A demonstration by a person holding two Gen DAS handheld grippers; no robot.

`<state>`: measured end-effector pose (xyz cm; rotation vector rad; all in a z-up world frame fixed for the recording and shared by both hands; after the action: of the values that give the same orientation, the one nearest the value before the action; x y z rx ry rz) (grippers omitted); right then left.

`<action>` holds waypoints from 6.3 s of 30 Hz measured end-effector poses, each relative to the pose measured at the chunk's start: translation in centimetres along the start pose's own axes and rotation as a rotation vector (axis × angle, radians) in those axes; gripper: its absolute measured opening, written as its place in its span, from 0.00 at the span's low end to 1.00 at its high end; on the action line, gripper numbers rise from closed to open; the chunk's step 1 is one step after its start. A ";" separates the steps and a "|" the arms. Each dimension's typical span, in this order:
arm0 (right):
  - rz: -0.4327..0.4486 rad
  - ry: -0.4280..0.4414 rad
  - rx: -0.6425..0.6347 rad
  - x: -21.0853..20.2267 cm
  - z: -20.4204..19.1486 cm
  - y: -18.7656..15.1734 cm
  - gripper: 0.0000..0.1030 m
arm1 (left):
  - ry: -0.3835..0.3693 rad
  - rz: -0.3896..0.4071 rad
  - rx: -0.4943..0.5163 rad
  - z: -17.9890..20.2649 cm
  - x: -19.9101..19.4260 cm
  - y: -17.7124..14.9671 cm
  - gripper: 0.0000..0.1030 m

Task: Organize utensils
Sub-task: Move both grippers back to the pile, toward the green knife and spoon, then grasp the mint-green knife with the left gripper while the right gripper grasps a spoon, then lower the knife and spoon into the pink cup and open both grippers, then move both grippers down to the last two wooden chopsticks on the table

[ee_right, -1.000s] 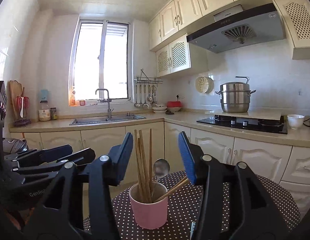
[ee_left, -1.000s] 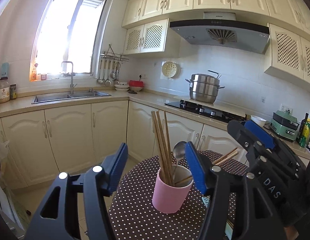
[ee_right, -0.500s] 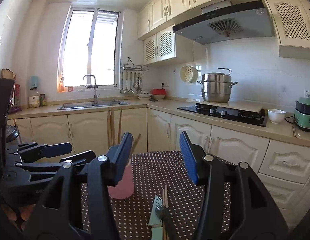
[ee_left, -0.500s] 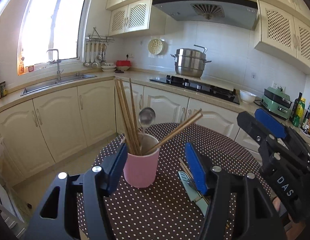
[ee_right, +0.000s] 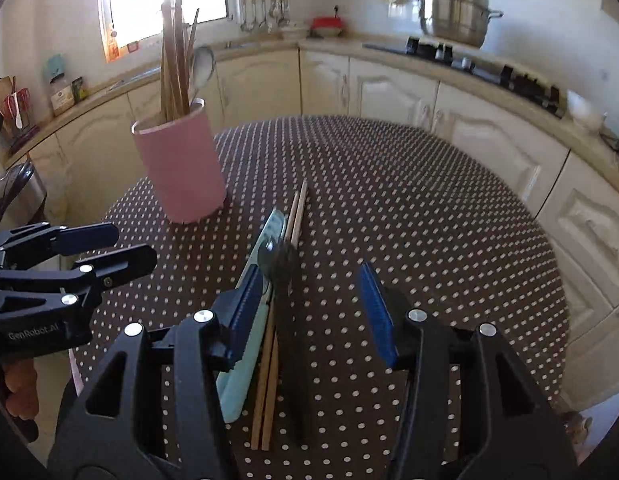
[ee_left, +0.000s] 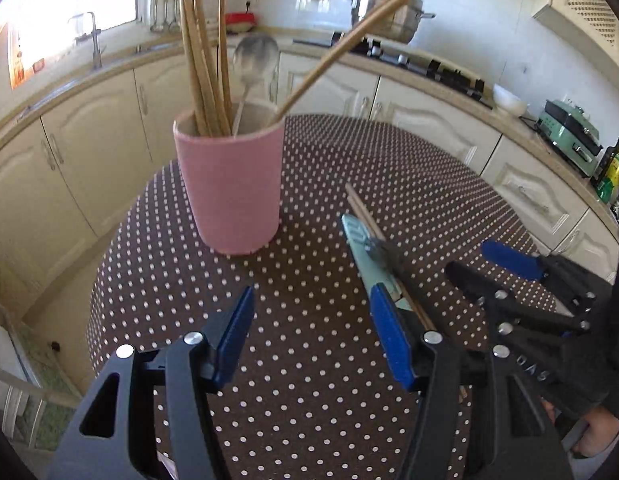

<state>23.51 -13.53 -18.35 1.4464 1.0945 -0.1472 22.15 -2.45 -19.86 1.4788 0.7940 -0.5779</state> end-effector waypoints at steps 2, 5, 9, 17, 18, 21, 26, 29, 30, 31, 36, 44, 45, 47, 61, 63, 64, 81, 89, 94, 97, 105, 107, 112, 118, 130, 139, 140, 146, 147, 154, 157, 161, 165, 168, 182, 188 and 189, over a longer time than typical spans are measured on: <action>-0.045 0.030 0.023 1.3 0.2 -0.7 0.40 | 0.000 -0.027 0.003 0.0 0.8 -0.5 0.58; -0.102 0.066 0.042 2.9 0.5 -1.7 0.35 | 0.003 -0.048 0.019 0.4 1.8 -0.9 0.58; -0.137 0.096 0.054 3.9 1.0 -2.3 0.34 | -0.011 -0.082 0.026 1.2 3.1 -1.6 0.58; -0.169 0.036 0.053 3.8 3.2 -2.4 0.33 | -0.033 -0.147 0.049 3.6 5.6 -1.0 0.58; -0.172 0.024 0.050 3.6 3.5 -2.4 0.33 | -0.028 -0.160 0.055 4.0 6.1 -1.0 0.58; -0.180 0.027 0.054 3.3 4.2 -2.2 0.33 | -0.002 -0.188 0.101 5.0 7.3 -1.0 0.58; -0.189 0.055 0.072 2.8 4.5 -2.2 0.33 | 0.039 -0.197 0.146 5.7 8.0 -0.7 0.58; -0.201 0.061 0.074 3.1 4.5 -2.0 0.33 | 0.061 -0.213 0.151 5.9 8.8 0.1 0.59; -0.212 0.064 0.074 3.3 4.5 -2.0 0.33 | 0.063 -0.222 0.147 6.0 9.0 0.4 0.59; -0.221 0.069 0.073 3.5 4.3 -2.0 0.33 | 0.064 -0.237 0.141 6.0 9.3 0.7 0.59; -0.253 0.069 0.062 4.1 4.2 -2.0 0.33 | 0.085 -0.215 0.194 6.1 9.5 1.1 0.60; -0.249 0.087 0.084 4.3 4.2 -1.7 0.33 | 0.049 -0.221 0.100 3.3 8.2 1.1 0.60; -0.250 0.092 0.082 4.3 4.0 -1.6 0.33 | 0.042 -0.217 0.090 3.4 8.0 1.3 0.60; -0.261 0.099 0.075 4.5 3.7 -1.4 0.33 | 0.035 -0.229 0.093 3.6 8.0 1.5 0.60; -0.471 0.032 -0.063 6.8 2.4 -1.2 0.24 | 0.089 -0.282 0.144 7.2 11.1 3.0 0.34; -0.472 0.045 -0.052 6.9 2.2 -1.1 0.14 | 0.088 -0.276 0.144 7.4 11.2 3.2 0.33; -0.470 0.045 -0.049 6.9 2.2 -1.1 0.12 | 0.086 -0.269 0.144 7.1 11.1 3.1 0.32; -0.092 0.104 -0.024 -0.2 -1.3 0.9 0.11 | -0.102 0.062 0.048 4.4 1.0 1.9 0.24; 0.164 0.144 -0.006 -5.1 -4.8 2.1 0.11 | -0.065 0.283 -0.009 0.4 -5.5 1.4 0.24; 0.270 0.175 -0.034 -6.4 -7.3 4.1 0.11 | -0.060 0.340 -0.043 -1.8 -7.5 1.6 0.24; 0.328 0.181 -0.075 -7.1 -9.4 5.3 0.11 | -0.054 0.380 -0.062 -3.5 -8.6 2.2 0.24; 0.462 0.239 -0.147 -7.3 -14.5 9.6 0.12 | -0.052 0.494 -0.103 -7.3 -11.5 6.2 0.24; 0.488 0.244 -0.156 -6.9 -15.1 10.8 0.12 | -0.042 0.527 -0.122 -8.6 -11.9 7.9 0.24; 0.545 0.252 -0.162 -5.3 -16.6 13.7 0.12 | -0.028 0.570 -0.153 -10.6 -11.7 11.3 0.24; 0.619 0.228 -0.148 -3.7 -16.1 16.3 0.12 | -0.046 0.611 -0.213 -12.1 -10.4 14.9 0.24; 0.689 0.195 -0.119 -1.1 -13.1 18.8 0.12 | -0.082 0.628 -0.300 -12.2 -6.6 18.8 0.24; 0.669 0.201 -0.106 0.5 -12.1 18.2 0.12 | -0.097 0.559 -0.283 -11.5 -3.3 18.1 0.25; 0.669 0.203 -0.104 0.6 -12.0 18.1 0.12 | -0.096 0.562 -0.279 -11.6 -3.4 18.1 0.25; 0.659 0.203 -0.083 0.7 -11.4 17.6 0.12 | -0.041 0.561 -0.258 -12.0 -3.6 17.8 0.35; 0.657 0.200 -0.080 0.7 -11.3 17.5 0.12 | -0.029 0.554 -0.254 -12.0 -3.5 17.6 0.36; 0.645 0.196 -0.062 0.6 -10.9 17.1 0.12 | 0.005 0.523 -0.252 -12.7 -3.2 16.6 0.43; 0.638 0.192 -0.064 0.5 -11.0 16.9 0.12 | 0.020 0.515 -0.245 -12.8 -3.3 16.2 0.45; 0.632 0.187 -0.065 0.2 -11.1 16.5 0.12 | 0.039 0.513 -0.236 -13.1 -3.8 15.7 0.48; 0.606 0.179 -0.070 0.3 -11.3 16.1 0.12 | 0.057 0.514 -0.225 -13.3 -4.4 15.2 0.54; 0.590 0.165 -0.070 0.3 -11.3 15.7 0.12 | 0.057 0.511 -0.216 -13.3 -4.8 14.9 0.60; 0.611 0.153 -0.076 -3.7 -12.4 14.4 0.44 | 0.081 0.496 -0.217 -14.0 -8.0 12.9 0.70; 0.619 0.121 -0.092 -6.7 -12.3 13.4 0.46 | 0.070 0.495 -0.195 -12.4 -9.9 12.1 0.71; 0.617 0.115 -0.092 -7.2 -12.1 13.1 0.46 | 0.067 0.492 -0.192 -11.9 -10.2 11.9 0.71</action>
<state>22.31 -4.52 -1.37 1.6570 0.6905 0.4231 23.54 8.46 -3.53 1.4505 0.4917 -0.0791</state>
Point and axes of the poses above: each gripper's, at about its wrist camera, not at the fingertips, and x roughly the way its jaws point, z to its right, y to its top, the point moved 10 cm from there along x, roughly the way its jaws point, and after that the axes turned 14 degrees about y, right-handed, at the moved point
